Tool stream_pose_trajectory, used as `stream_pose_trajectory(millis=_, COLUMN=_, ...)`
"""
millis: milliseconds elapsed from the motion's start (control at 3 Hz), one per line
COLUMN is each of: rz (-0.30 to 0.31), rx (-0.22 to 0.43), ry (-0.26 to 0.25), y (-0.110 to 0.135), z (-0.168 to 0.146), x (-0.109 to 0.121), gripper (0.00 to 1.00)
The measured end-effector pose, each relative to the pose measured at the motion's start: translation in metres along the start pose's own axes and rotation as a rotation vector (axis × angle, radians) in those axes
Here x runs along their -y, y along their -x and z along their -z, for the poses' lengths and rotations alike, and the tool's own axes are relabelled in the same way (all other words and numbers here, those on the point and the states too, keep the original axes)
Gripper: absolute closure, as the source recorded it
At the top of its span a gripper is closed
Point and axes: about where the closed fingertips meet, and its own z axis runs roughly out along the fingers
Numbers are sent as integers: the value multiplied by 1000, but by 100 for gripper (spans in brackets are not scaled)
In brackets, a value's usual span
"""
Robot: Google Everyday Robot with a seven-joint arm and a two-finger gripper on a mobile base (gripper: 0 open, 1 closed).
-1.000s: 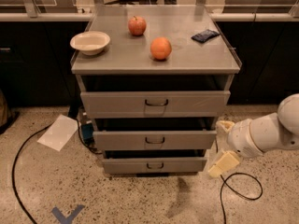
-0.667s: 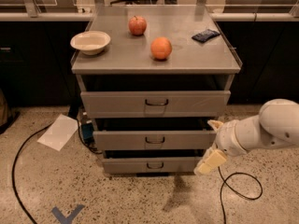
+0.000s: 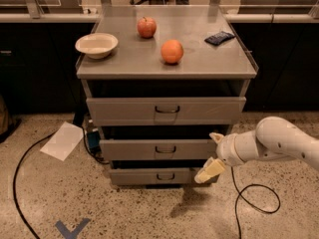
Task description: Open middle drawer
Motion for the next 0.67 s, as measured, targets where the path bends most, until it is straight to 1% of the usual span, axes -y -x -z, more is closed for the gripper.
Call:
stream_pose_trajectory(millis=333, rz=-61, rx=65, ry=56, y=-19, z=-43, x=9, gripper=0)
stream_pose_trajectory(millis=667, rz=-61, rx=65, ry=56, y=-19, z=-43, x=9, gripper=0)
